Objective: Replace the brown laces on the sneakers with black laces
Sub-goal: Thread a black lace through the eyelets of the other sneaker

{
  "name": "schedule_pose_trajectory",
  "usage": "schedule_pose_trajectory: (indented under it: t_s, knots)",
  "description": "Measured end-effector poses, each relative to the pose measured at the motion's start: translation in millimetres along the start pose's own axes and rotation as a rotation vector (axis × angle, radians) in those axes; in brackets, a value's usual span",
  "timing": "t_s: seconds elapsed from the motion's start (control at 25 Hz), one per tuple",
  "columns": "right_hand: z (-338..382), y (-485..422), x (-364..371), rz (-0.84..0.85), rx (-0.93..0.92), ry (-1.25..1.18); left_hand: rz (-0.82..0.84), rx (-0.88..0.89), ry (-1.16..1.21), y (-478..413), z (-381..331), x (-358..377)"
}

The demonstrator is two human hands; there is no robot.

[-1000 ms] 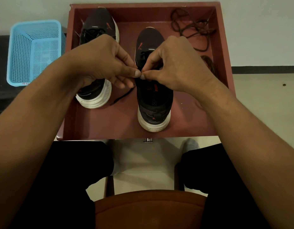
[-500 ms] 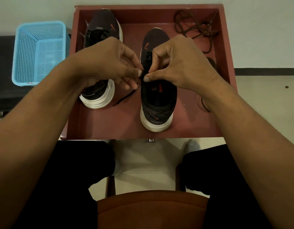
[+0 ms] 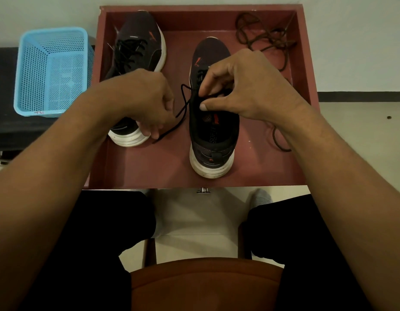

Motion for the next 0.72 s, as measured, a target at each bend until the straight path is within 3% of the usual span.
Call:
schedule_pose_trajectory:
  t_s: [0.16,0.36,0.72]
  knots:
    - [-1,-1,0,-0.002,-0.01,0.032,-0.069,0.091,-0.075,4,-4,-5]
    - [0,-2,2,-0.005,-0.011,0.035,-0.235,0.345,0.102,13,-9,-12]
    - [-16,5,-15,-0.095,0.159,0.076,-0.143,0.297,0.057,9,-6,-9]
Point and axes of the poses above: each hand's wrist, its own y-axis away from the middle knuckle, its own x-axis out of the palm, z = x × y, the point moved 2 cm from there along -y, towards the middle knuckle, and after that the axes turned 7 degrees about z, right-handed, at the moved point
